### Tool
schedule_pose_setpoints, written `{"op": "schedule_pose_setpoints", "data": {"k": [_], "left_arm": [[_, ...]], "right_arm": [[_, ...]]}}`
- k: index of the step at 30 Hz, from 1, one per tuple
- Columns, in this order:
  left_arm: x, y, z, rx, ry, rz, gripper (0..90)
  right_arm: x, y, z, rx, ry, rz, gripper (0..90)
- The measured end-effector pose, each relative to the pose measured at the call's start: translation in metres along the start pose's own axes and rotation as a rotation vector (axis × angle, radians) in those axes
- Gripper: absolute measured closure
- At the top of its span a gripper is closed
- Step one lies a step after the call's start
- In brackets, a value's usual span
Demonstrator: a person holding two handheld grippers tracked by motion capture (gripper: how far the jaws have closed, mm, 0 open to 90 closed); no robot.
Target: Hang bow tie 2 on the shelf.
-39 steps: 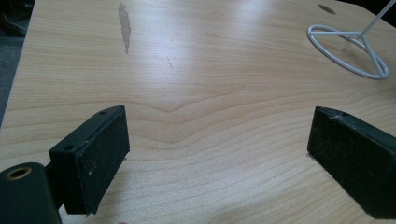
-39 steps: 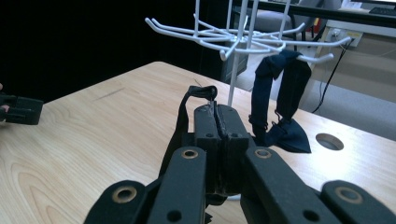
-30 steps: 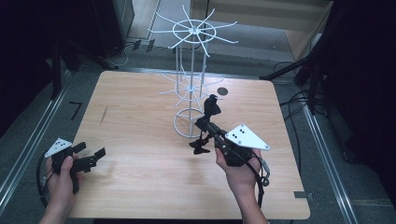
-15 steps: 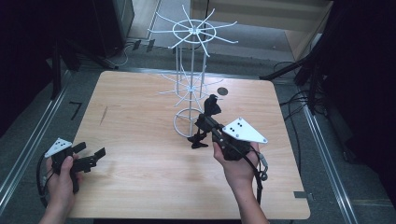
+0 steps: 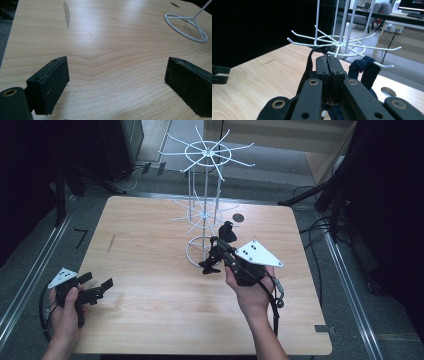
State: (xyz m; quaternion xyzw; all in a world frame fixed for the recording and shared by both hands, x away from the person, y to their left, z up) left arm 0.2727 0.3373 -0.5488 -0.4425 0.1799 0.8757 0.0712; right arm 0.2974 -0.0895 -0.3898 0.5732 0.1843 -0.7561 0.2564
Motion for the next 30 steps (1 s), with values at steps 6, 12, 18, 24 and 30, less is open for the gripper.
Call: {"op": "schedule_pose_setpoints", "data": {"k": [6, 12, 18, 24, 30], "left_arm": [[0.0, 0.0, 0.0, 0.002, 0.001, 0.0, 6.1], [0.0, 0.0, 0.0, 0.003, 0.0, -0.001, 6.0], [0.0, 0.0, 0.0, 0.003, 0.0, 0.0, 6.0], [0.0, 0.0, 0.0, 0.003, 0.0, -0.002, 6.0], [0.0, 0.0, 0.0, 0.003, 0.001, 0.001, 6.0]], "right_arm": [[-0.003, 0.0, -0.004, -0.001, -0.003, 0.002, 90.0], [-0.005, 0.0, -0.008, 0.005, -0.003, 0.002, 90.0], [-0.005, 0.004, -0.012, 0.012, -0.012, -0.002, 90.0], [-0.005, 0.007, -0.015, 0.02, -0.012, -0.006, 90.0], [-0.004, 0.011, -0.02, 0.036, -0.015, -0.02, 89.9]]}}
Point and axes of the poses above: each handheld gripper's, and its own axes: z roughly backward along the jaws, x roughly out of its underside, y roughly to its right, the point moved 5 cm from there along -z, roughly forward along the jaws, and after that the axes turned 3 degrees about -y, right-handed, at the moved point
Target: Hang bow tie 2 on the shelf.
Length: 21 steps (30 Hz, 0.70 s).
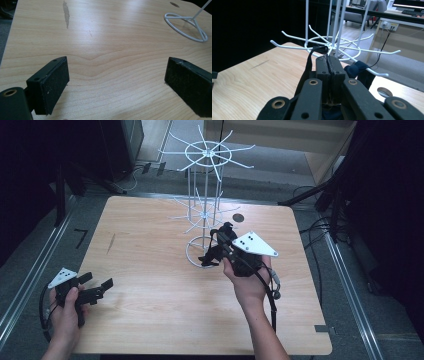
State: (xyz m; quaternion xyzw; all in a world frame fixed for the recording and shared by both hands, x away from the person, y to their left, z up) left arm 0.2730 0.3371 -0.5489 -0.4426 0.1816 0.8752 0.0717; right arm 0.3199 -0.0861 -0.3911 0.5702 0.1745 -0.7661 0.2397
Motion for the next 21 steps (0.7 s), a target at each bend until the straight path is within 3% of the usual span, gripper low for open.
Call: {"op": "schedule_pose_setpoints", "data": {"k": [21], "left_arm": [[0.0, 0.0, 0.0, 0.001, 0.0, -0.001, 6.0]], "right_arm": [[0.005, 0.004, -0.026, 0.006, -0.042, -0.024, 89.7]]}}
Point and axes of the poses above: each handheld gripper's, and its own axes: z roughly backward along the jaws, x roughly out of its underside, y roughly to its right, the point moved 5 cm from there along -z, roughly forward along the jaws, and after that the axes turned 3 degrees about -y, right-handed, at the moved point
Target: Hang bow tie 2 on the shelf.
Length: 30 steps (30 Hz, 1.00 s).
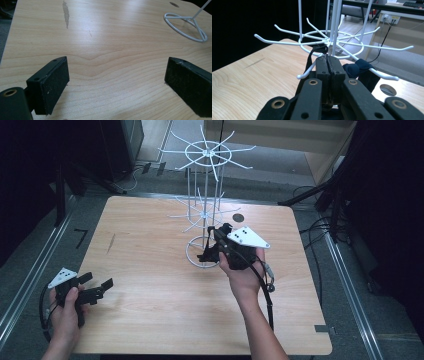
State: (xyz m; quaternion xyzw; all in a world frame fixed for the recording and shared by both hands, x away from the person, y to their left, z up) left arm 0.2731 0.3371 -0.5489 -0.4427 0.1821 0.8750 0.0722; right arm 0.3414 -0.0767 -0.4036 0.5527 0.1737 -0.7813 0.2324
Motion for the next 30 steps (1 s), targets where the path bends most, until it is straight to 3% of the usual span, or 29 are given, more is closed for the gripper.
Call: {"op": "schedule_pose_setpoints", "data": {"k": [12, 30], "left_arm": [[0.0, 0.0, 0.0, 0.001, -0.004, -0.002, 6.0], [0.0, 0.0, 0.0, 0.0, -0.001, 0.003, 6.0]], "right_arm": [[0.007, -0.001, -0.017, -0.01, -0.023, -0.016, 89.5], [0.024, 0.0, -0.024, -0.033, -0.046, -0.018, 85.4]]}}
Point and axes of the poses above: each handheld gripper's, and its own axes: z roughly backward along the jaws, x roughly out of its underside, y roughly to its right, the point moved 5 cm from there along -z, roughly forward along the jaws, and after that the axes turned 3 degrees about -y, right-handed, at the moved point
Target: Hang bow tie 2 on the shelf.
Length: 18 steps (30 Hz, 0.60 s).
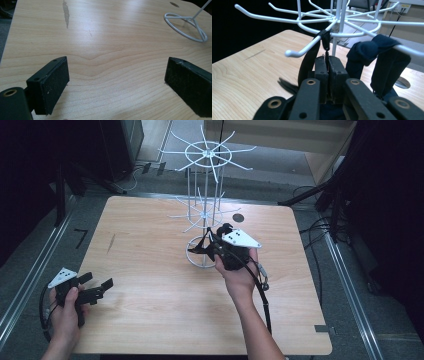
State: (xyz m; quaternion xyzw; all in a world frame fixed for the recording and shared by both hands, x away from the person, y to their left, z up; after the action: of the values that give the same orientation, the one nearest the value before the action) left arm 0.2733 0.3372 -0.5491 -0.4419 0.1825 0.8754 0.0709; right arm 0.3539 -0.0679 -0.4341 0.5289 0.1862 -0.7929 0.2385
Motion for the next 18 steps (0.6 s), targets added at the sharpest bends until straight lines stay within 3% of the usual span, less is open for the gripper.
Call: {"op": "schedule_pose_setpoints", "data": {"k": [3, 7, 10, 18], "left_arm": [[0.0, 0.0, 0.0, 0.0, 0.0, 0.001, 6.0], [0.0, 0.0, 0.0, 0.0, 0.0, 0.001, 6.0], [0.0, 0.0, 0.0, 0.001, 0.001, 0.002, 6.0], [0.0, 0.0, 0.0, 0.0, -0.001, -0.002, 6.0]], "right_arm": [[0.003, 0.0, -0.001, -0.013, 0.002, -0.007, 78.7], [0.005, -0.001, 0.0, -0.02, 0.02, -0.004, 59.1], [0.007, 0.0, 0.002, -0.014, 0.028, -0.012, 49.3], [0.014, 0.001, 0.01, -0.007, -0.001, -0.023, 27.6]]}}
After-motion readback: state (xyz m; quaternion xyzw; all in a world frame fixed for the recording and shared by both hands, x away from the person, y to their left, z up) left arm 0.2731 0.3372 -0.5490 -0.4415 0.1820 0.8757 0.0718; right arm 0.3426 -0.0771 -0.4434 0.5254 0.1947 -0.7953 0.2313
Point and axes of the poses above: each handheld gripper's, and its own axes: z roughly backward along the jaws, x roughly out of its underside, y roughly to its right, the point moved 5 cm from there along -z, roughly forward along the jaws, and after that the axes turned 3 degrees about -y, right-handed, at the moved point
